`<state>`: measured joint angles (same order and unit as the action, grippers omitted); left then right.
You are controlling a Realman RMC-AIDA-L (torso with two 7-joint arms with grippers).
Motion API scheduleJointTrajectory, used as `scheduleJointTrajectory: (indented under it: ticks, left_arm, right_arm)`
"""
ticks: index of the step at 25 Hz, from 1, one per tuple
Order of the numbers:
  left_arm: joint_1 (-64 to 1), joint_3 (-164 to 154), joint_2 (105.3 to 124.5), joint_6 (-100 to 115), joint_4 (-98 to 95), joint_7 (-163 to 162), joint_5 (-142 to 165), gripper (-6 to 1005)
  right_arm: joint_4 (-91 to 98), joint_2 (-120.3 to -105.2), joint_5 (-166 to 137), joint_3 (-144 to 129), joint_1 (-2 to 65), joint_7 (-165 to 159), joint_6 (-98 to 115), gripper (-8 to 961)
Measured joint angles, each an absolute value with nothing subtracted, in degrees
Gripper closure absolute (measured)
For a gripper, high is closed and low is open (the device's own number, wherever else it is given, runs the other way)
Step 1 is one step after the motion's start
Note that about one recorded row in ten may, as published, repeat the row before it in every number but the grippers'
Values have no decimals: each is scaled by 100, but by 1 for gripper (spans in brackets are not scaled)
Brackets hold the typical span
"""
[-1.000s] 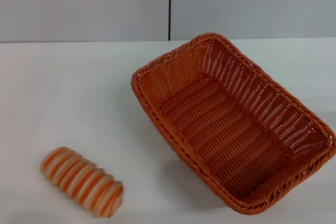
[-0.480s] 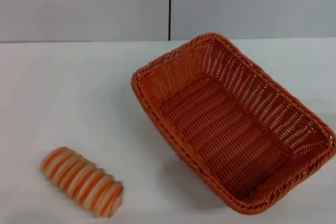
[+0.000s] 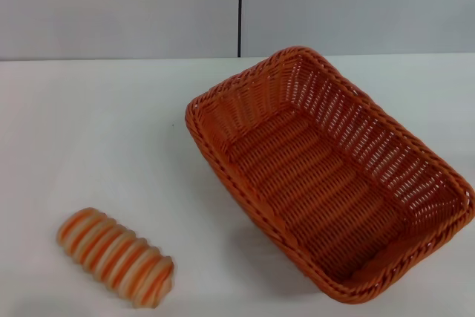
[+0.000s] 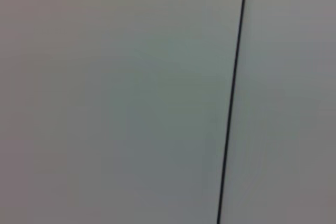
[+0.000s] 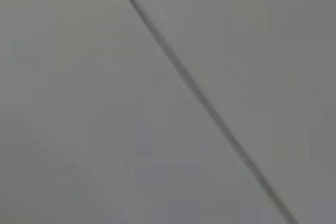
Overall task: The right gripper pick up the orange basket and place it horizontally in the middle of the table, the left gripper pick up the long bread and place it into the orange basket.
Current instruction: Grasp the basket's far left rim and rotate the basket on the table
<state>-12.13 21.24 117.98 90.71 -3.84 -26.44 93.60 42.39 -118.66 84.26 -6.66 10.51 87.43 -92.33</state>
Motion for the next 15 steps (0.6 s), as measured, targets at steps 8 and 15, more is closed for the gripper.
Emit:
scheduleJointTrajectory:
  ticks: [8,15]
  left_arm:
    - [-1379,1965,11790,9034,-389,-2646,9359,295]
    - [-1255,1889,11794,9033,-379,-2646,9361,295]
  right_arm:
    - [6397,-11846,5769,-1511,2025,6124,-9395,342]
    - [7284,-11506,5027,-3140,2685,4597,-9629,342]
